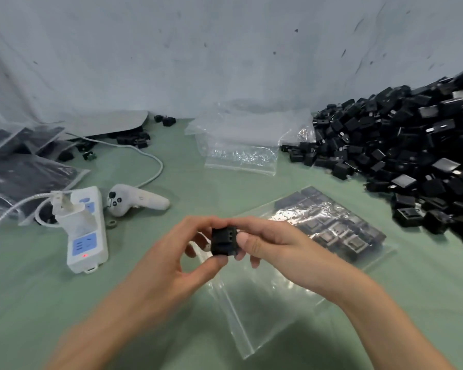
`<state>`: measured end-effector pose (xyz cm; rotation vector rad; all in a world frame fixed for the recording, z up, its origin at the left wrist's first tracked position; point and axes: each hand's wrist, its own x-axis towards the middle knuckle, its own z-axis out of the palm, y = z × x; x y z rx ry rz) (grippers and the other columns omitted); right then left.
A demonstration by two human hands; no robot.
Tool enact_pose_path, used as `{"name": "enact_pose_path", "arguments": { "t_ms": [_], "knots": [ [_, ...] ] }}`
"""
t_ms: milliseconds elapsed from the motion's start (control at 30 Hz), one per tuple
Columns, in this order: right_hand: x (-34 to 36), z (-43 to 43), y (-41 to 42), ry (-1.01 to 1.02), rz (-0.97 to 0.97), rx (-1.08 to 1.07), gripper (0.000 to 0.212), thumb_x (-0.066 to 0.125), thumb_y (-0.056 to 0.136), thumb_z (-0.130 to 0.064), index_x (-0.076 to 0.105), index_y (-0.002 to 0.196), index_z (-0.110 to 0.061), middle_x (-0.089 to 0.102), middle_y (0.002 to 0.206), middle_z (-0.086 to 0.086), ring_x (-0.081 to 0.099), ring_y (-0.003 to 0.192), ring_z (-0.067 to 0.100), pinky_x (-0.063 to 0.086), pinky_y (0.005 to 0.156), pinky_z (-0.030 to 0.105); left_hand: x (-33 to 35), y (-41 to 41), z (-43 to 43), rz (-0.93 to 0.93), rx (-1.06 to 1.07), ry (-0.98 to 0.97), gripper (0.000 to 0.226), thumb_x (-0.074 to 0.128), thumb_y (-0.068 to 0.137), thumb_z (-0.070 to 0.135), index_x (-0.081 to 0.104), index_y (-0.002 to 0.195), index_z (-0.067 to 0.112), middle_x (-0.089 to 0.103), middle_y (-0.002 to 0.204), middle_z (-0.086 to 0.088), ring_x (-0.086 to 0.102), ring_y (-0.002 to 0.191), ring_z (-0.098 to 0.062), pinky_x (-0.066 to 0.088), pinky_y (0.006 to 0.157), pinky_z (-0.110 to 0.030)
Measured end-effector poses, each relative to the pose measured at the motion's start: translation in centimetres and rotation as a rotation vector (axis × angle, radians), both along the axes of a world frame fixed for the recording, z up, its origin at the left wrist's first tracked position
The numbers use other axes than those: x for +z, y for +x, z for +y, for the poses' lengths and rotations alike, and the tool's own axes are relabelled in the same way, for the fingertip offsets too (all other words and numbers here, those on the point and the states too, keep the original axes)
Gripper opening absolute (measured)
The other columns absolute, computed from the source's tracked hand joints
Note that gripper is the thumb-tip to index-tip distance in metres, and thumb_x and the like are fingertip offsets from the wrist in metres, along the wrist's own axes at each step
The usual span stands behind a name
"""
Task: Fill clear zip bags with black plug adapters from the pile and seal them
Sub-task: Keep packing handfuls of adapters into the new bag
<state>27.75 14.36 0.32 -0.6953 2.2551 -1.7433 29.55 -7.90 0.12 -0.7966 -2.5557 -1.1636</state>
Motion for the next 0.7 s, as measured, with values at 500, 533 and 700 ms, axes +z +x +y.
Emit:
{"name": "enact_pose_path", "arguments": {
  "t_ms": [500,533,700],
  "knots": [
    [-1.0,3.7,-1.6,0.064,0.234,-0.732,0.040,0.046,0.098,-0.013,0.068,0.108,-0.045,0.067,0.108,-0.022,0.059,0.073,-0.009,0.040,0.065,0.008,-3.3,1.7,-1.2,0.111,0.036,-0.235,0.023,0.061,0.086,0.056,0.050,0.088,0.036,0.055,0.106,0.028,0.053,0.102,0.001,0.038,0.089,-0.013],
    [-1.0,4.2,-1.7,0.063,0.231,-0.783,0.039,0.046,0.097,-0.013,0.068,0.108,-0.043,0.067,0.108,-0.022,0.059,0.071,-0.009,0.040,0.062,0.006,-3.4,1.7,-0.6,0.106,0.018,-0.239,0.023,0.061,0.087,0.057,0.053,0.088,0.035,0.055,0.104,0.027,0.052,0.102,0.002,0.039,0.089,-0.016],
    [-1.4,7.1,-2.1,0.137,0.159,-0.959,0.034,0.045,0.095,-0.018,0.068,0.111,-0.036,0.067,0.109,-0.018,0.058,0.070,-0.004,0.042,0.065,0.019,-3.5,1.1,0.1,0.089,-0.109,-0.363,0.029,0.045,0.099,0.053,0.064,0.099,0.032,0.060,0.104,0.024,0.051,0.108,-0.001,0.041,0.095,-0.031]
  ]
}}
